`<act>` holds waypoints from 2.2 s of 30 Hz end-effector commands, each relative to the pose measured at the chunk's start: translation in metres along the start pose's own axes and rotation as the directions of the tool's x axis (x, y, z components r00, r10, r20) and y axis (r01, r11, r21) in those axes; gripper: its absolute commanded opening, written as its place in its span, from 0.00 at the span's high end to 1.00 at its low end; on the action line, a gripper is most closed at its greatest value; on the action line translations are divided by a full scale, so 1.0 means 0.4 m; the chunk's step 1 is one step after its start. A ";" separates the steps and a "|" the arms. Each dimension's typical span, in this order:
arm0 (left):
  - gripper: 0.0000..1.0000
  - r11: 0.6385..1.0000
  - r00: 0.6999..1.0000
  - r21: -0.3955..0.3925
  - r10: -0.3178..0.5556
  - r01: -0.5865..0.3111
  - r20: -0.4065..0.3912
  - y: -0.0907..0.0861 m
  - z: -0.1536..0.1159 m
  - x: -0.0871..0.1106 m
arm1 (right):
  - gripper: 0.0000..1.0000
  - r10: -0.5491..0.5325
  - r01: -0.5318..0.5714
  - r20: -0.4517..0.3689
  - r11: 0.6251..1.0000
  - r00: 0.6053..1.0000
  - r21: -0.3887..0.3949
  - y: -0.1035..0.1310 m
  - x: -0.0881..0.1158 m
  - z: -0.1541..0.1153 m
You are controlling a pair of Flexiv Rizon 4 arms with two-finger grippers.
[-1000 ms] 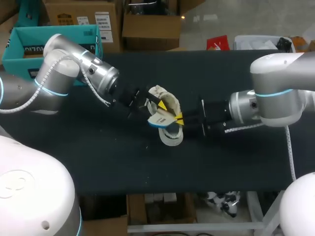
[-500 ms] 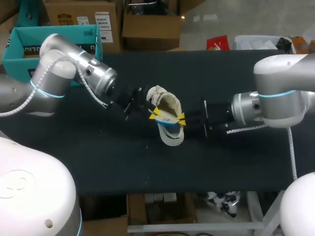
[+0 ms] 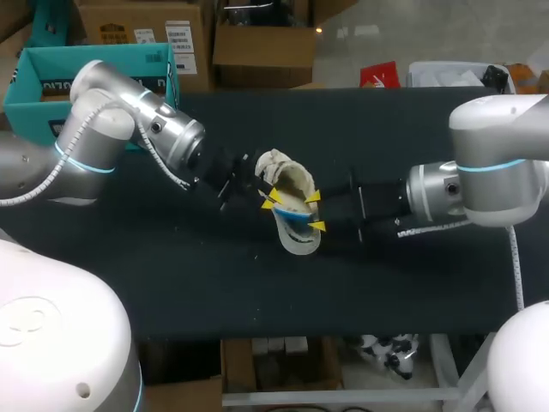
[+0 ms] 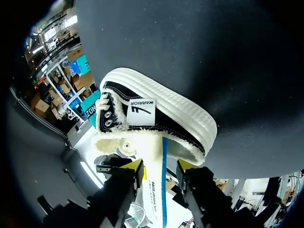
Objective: Open the shoe tongue, take the insole out of the shoe, put the insole back into the shoe, and pack the shoe into the shoebox
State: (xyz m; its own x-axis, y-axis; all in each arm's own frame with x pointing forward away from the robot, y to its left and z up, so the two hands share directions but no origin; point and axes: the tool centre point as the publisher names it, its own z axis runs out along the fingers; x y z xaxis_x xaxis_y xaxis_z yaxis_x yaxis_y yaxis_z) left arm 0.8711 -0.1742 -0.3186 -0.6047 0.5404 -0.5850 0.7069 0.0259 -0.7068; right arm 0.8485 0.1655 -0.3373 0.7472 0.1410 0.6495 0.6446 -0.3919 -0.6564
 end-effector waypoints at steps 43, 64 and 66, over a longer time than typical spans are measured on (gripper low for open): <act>0.99 0.995 0.998 -0.101 -0.005 0.012 0.070 0.092 0.014 -0.015 | 1.00 -0.062 0.066 0.081 0.996 0.995 -0.051 0.095 0.037 0.072; 1.00 0.996 0.996 -0.060 0.075 -0.072 0.057 0.029 0.027 -0.007 | 0.07 -0.045 0.049 0.060 0.997 0.997 -0.064 0.090 0.028 0.053; 1.00 0.996 0.996 -0.063 0.071 -0.068 0.059 0.032 0.026 -0.008 | 0.00 -0.050 0.054 0.051 0.995 0.997 -0.080 0.071 0.025 0.039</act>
State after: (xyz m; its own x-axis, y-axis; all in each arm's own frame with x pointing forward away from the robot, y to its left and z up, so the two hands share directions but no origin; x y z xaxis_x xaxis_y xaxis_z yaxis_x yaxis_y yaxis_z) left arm 0.8783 -0.1834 -0.3287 -0.5711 0.4940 -0.6556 0.7678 0.0389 -0.6395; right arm 0.8867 0.1748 -0.3621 0.7243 0.2140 0.6554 0.6702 -0.4419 -0.5963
